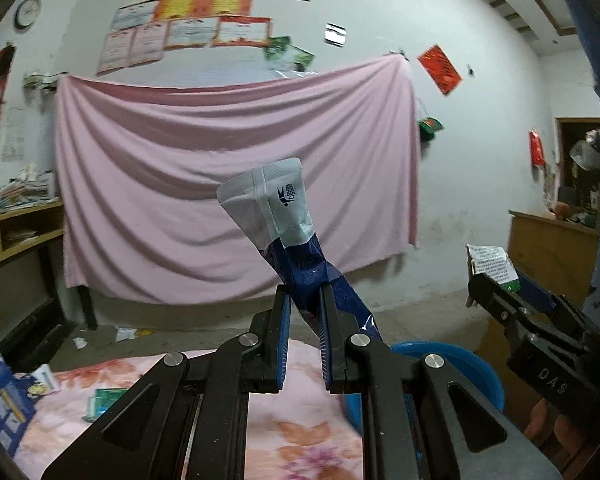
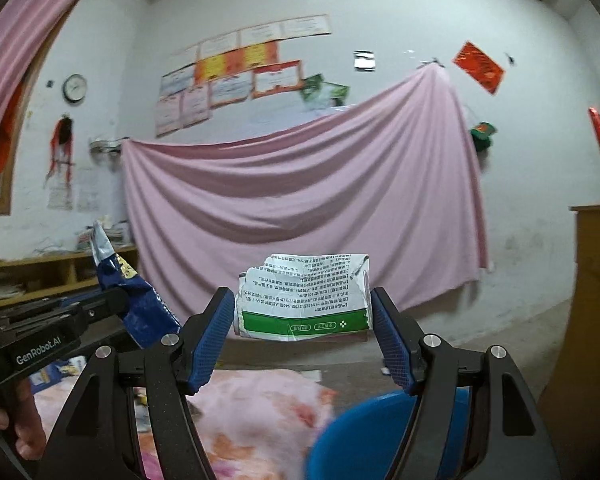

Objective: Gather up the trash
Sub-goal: 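Carry the tube and packet over the blue bucket and release both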

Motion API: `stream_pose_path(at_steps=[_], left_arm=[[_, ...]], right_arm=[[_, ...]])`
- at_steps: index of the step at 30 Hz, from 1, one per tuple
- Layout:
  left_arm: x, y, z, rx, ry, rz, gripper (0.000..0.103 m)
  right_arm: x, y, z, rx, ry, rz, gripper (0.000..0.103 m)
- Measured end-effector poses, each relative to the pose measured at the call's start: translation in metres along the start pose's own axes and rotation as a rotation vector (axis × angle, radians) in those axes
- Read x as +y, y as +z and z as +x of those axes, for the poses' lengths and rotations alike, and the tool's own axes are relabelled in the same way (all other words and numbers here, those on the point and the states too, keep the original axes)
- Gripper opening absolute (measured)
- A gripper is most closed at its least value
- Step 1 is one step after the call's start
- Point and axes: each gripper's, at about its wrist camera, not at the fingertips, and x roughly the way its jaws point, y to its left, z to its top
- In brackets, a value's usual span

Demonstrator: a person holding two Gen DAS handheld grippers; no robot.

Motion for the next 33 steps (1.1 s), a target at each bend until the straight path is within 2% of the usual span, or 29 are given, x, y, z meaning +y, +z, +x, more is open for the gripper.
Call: stream_pose_path(at_steps=[6, 14, 24, 30, 32, 33], left_arm=[[-0.045, -0.006, 0.035, 0.115, -0.080, 0.005, 0.011], [-0.078, -0.012, 0.070, 0.233, -0.120, 0.034, 0.011], [-0.087, -0.033, 0.097, 0.388, -0.131, 0.005, 0.011], [-0.085, -0.043, 0.106, 0.444, -0.121, -0.011, 0.012], [-0.083, -0.046, 0.107, 0.458, -0.119, -0.017, 0.014], [-0.081, -0.047, 0.109, 0.464, -0.119, -0.021, 0.018]], right_arm=[[-0.039, -0.012, -0.012, 0.063, -0.078, 0.036, 0.068], [-0.083, -0.026, -0.016, 0.173, -0.153, 0.117, 0.068], [-0.108, -0.040, 0.001, 0.301, -0.176, 0.207, 0.070], [-0.118, -0.048, 0.008, 0.358, -0.179, 0.246, 0.071], [-0.120, -0.050, 0.008, 0.370, -0.181, 0.254, 0.071], [-0.121, -0.051, 0.008, 0.378, -0.183, 0.259, 0.071]])
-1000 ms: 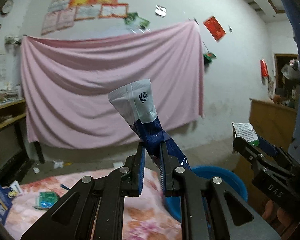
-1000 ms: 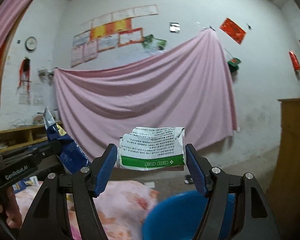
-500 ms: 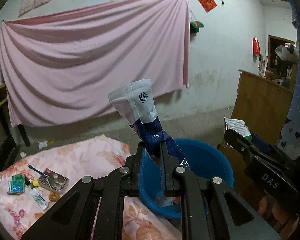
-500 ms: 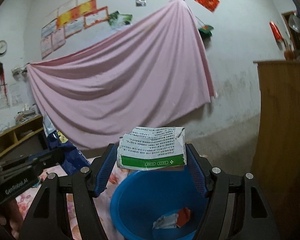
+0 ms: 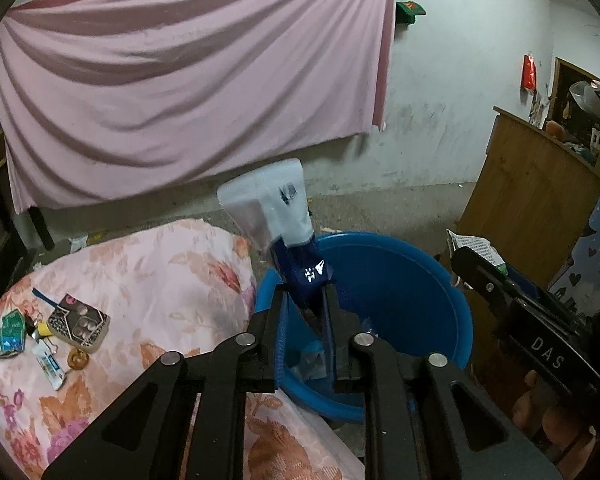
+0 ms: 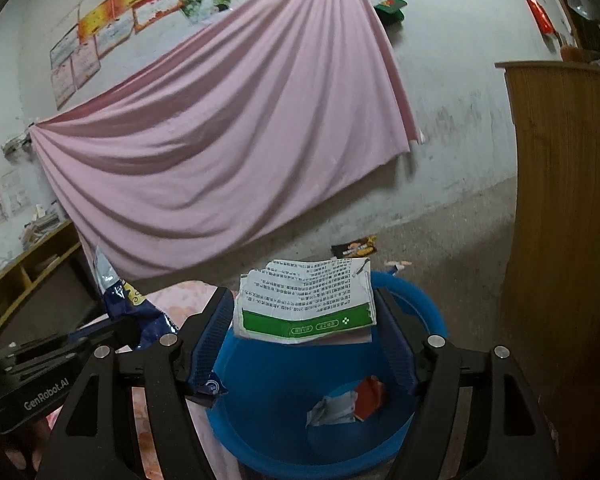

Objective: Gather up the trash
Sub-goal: 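Carry the tube and packet over the blue bucket and release both, then move both tools back over the remaining trash on the bed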

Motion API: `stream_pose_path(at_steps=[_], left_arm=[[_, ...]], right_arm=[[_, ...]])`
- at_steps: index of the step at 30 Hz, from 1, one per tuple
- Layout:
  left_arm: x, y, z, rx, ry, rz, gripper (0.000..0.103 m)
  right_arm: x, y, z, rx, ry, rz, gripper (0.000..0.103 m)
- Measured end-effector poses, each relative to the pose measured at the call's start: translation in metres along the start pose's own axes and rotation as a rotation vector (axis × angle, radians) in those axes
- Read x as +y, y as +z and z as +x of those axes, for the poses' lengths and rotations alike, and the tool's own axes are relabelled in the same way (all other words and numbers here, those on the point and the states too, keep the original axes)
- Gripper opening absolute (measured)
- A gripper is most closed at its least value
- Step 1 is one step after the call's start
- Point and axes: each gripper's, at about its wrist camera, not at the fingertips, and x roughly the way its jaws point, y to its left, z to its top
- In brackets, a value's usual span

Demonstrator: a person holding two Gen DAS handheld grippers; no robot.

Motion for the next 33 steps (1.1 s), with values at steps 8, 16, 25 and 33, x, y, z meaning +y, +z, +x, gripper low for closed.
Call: stream_pose_path(at_steps=[8, 16, 25, 33], left_arm=[[0.009, -0.003, -0.002, 0.004, 0.001, -0.040, 0.035], [0.024, -0.003, -0.018, -0.046, 0.019, -0.085, 0.042], [0.046, 0.001, -0.047, -0.143, 0.075, -0.114, 0.048], [0.084, -0.005, -0.093, -0.312, 0.156, -0.166, 0.092]], right_arm=[[-0.007, 0.000, 0.006, 0.040, 0.003, 0.026, 0.071], [-0.006, 0.002, 0.005, 0.035, 0.006, 0.022, 0.076], [0.004, 0.007, -0.004, -0.043, 0.035, -0.009, 0.080], [0.033, 0.013, -0.023, -0.204, 0.099, -0.057, 0.101]])
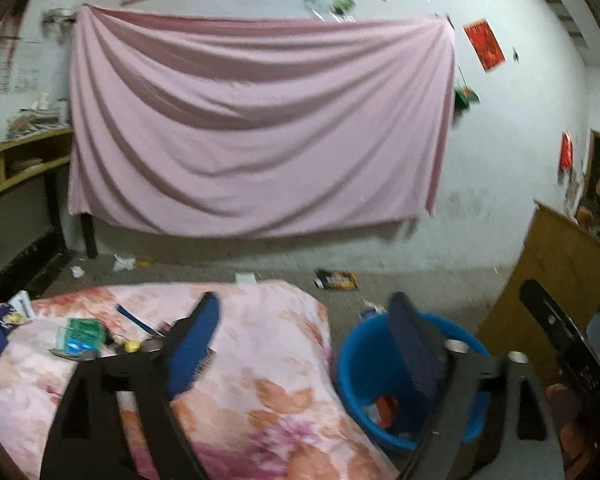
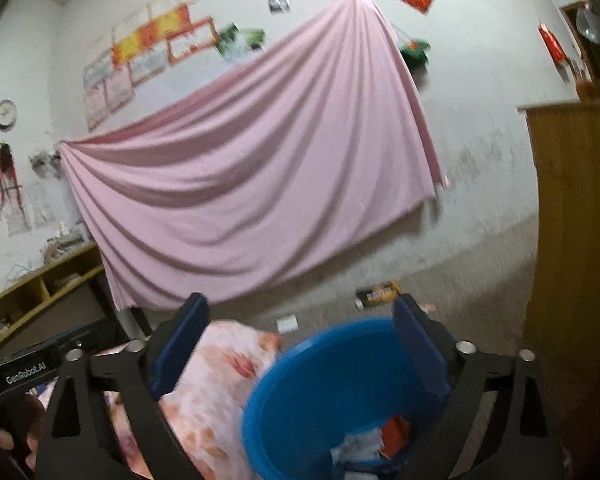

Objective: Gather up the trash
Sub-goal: 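Move both tools back over the remaining trash on the bed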

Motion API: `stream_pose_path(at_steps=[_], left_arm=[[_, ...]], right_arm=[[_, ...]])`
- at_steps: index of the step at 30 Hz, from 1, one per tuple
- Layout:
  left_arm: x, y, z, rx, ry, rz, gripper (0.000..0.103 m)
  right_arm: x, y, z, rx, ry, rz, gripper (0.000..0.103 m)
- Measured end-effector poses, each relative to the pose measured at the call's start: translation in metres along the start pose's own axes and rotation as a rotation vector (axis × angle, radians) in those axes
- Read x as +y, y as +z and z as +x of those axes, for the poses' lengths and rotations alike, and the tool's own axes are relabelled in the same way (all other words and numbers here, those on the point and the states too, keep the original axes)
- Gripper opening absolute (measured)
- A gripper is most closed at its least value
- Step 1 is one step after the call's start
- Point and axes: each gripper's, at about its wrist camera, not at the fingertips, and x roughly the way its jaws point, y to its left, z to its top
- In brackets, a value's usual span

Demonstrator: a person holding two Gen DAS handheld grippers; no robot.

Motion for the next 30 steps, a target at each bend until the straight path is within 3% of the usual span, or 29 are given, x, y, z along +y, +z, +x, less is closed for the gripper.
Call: stream_pose_path(at_steps=[3, 6, 13, 21, 30], left_arm=[[0.021, 0.002, -0.018, -0.100, 0.028, -0.045, 0.101], [0.042, 0.002, -0.033, -0.177, 0.065, -0.068, 0.101], [0.084, 0.000, -0.064, -0.268, 0.144, -0.051, 0.101], [0.126, -0.007, -0.089, -0.305, 0.238, -0.054, 0.101], [0.181, -0.023, -0.097, -0.266, 0.326, -0.055, 0.101]], right_arm=[[0.017, 0.003, -0.005, -0.059, 0.027, -0.038, 0.103], [0.037, 0.005, -0.007, -0.103, 0.053, -0.087, 0.103], [0.084, 0.003, -0.010, -0.199, 0.108, -0.173, 0.103], [0.131, -0.005, -0.012, -0.258, 0.166, -0.231, 0.103], [0.176, -0.024, 0.009, -0.216, 0.212, -0.256, 0.103]])
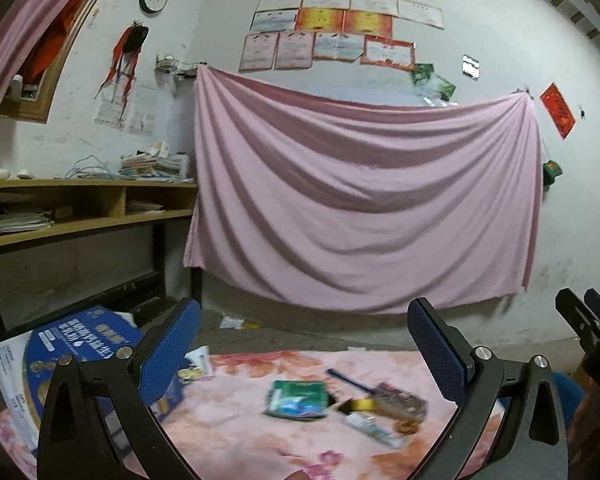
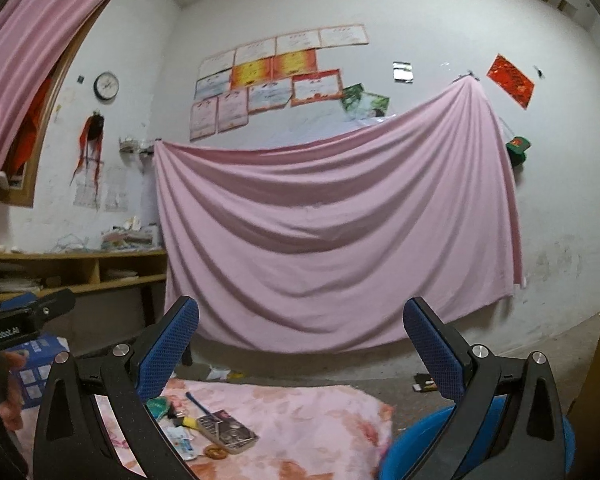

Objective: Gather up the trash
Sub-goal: 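Move both tools back over the remaining trash on the bed, then grasp the green snack wrapper with the left tool while the right tool grasps the phone case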

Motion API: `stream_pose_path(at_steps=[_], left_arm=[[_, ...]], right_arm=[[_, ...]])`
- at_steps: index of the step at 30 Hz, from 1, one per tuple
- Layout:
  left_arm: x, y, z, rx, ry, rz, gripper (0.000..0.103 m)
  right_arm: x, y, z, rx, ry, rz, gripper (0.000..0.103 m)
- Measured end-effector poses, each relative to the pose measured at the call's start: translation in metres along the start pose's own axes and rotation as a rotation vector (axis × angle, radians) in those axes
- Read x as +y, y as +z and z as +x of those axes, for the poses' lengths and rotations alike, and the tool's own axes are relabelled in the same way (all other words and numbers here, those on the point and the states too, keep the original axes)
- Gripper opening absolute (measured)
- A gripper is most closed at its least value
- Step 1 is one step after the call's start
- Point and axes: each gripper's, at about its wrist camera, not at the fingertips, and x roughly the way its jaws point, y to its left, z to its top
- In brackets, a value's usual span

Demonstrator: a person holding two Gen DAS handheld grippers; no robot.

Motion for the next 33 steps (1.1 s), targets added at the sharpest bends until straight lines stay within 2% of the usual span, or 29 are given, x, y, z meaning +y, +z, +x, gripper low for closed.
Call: stream_pose_path(at_steps=[6, 18, 23, 28, 33], left_arm=[[0.022, -0.017, 0.025, 0.129, 0.009, 0.001, 0.101], [0.024, -0.058, 0.105, 0.481, -0.035, 0.055, 0.101], [0.024, -0.073, 0.134, 0.610, -0.069, 0.066, 0.100], [0.018, -0.082, 0.155, 0.680, -0.106, 0.087, 0.100], [0.015, -0.093, 0.174, 0.754, -0.127, 0.095, 0.097]], right_arm=[[0.026, -0.016, 0.035, 0.126, 0.055, -0.022, 0.103], [0.040, -0.066, 0.116, 0.579, 0.157, -0.078, 0.103], [0.041, -0.087, 0.140, 0.740, 0.214, -0.082, 0.096], [0.050, -0.106, 0.163, 0.872, 0.243, -0.117, 0.086], [0.049, -0.121, 0.177, 0.974, 0.271, -0.097, 0.086]])
